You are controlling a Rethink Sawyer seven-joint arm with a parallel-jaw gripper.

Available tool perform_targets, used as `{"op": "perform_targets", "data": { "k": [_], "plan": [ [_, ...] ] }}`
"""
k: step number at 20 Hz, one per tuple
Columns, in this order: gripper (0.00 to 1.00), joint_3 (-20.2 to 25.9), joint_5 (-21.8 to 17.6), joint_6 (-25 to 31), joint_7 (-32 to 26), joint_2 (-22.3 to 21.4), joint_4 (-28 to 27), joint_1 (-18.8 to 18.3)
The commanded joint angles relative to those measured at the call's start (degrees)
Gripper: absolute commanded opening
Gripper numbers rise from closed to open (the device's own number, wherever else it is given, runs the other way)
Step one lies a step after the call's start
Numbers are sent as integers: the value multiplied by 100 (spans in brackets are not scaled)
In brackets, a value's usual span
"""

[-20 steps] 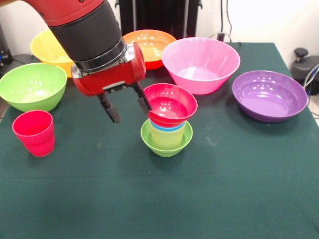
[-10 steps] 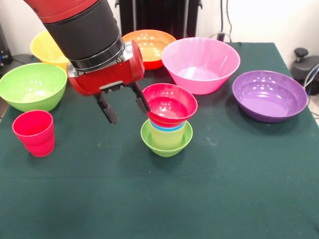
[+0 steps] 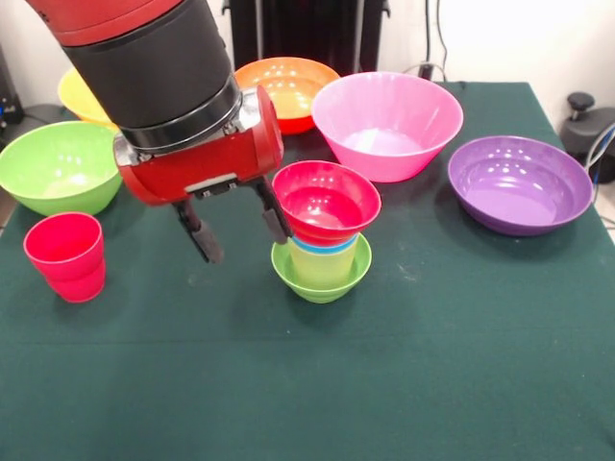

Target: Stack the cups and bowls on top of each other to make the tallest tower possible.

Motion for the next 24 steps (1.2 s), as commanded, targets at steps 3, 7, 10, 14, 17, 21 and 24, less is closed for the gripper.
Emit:
{"op": "perform_targets", "data": {
  "k": [3,7,10,14,17,21,24],
  "plan": [
    [100,-165,-563,645,-2344,451,-1038,300],
    [100,-242,-562,612,-2411,481,-1137,329],
    [100,-300,-592,636,-2505,481,-1194,340],
    [100,-360,-646,801,-2666,479,-1344,305],
    [100,-384,-719,900,-2797,507,-1507,301],
    [100,-459,-711,832,-2762,506,-1416,280],
    [100,-572,-648,745,-2570,461,-1182,250]
  ]
}}
